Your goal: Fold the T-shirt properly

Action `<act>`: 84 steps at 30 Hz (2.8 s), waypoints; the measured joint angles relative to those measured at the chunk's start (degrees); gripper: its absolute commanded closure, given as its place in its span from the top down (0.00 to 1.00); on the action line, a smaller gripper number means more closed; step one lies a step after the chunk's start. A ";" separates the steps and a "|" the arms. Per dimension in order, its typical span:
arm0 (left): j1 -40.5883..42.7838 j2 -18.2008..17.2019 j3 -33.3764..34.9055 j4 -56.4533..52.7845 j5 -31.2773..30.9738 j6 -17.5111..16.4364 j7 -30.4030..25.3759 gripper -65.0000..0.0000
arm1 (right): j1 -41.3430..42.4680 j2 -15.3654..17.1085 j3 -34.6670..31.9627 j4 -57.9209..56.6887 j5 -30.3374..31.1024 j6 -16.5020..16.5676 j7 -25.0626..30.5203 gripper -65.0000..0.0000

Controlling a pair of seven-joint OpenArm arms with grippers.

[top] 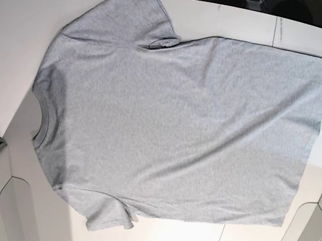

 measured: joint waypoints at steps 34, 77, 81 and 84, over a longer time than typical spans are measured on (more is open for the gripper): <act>51.47 -20.13 -34.38 72.61 -47.89 -26.47 35.06 0.00 | -58.36 17.77 12.90 95.62 15.02 -0.70 -4.24 0.00; 37.83 -19.50 -42.18 73.88 -60.59 -26.49 47.93 0.26 | -32.37 -5.64 40.15 94.68 17.22 3.15 -24.44 0.61; 37.00 -19.65 -42.18 73.88 -60.83 -26.49 48.09 0.26 | -31.01 -5.75 41.97 90.90 19.67 4.35 -24.41 0.61; 37.11 -19.52 -42.18 73.88 -60.70 -26.49 48.15 0.26 | -29.11 -5.75 44.50 86.40 22.91 7.28 -24.76 0.61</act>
